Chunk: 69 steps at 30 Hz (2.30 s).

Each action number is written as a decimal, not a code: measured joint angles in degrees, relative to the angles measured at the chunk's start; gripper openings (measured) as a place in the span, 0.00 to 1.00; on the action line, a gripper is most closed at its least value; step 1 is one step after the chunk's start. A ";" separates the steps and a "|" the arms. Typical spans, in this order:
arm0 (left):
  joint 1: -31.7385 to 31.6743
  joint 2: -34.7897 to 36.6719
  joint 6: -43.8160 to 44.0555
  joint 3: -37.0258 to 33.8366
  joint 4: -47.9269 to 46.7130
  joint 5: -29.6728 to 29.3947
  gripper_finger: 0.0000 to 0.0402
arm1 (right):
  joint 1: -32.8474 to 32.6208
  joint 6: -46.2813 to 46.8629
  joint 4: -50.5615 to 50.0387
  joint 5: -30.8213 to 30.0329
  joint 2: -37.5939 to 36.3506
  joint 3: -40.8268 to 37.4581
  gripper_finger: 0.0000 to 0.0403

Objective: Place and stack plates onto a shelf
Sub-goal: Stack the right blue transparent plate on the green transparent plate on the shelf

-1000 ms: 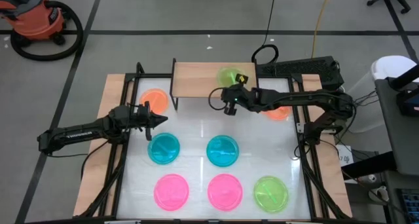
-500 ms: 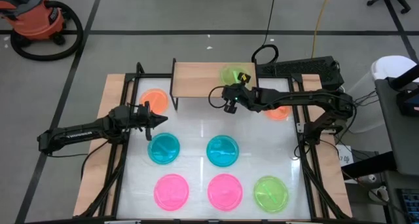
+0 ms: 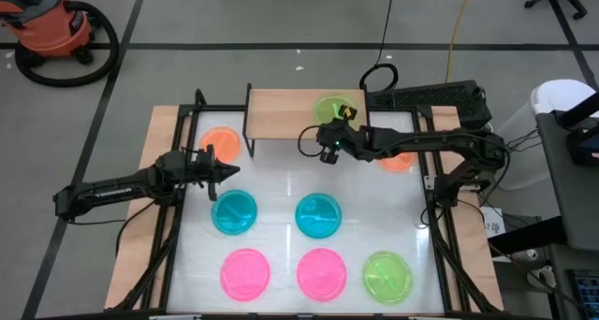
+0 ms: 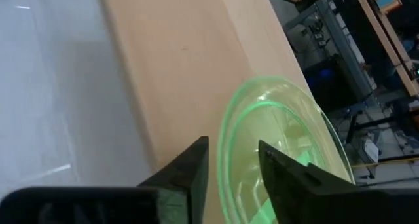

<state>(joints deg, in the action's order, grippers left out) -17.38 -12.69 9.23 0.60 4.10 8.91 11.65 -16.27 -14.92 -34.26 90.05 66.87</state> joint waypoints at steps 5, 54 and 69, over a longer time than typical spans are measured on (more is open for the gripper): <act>0.01 0.00 0.35 -0.02 0.00 0.02 0.01 | -2.45 -2.12 0.08 -0.09 -1.90 -0.02 0.34; 19.23 -29.10 -21.13 16.24 5.98 -7.98 0.01 | -29.44 17.97 -1.46 11.92 -19.97 -4.14 0.35; 27.11 -57.37 -32.98 29.54 10.56 -15.51 0.28 | -30.15 21.58 35.72 10.11 -39.64 -37.29 0.35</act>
<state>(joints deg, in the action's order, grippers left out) 9.74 -70.06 -23.74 30.14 14.66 -6.61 -18.50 5.31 20.80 -24.15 50.40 29.58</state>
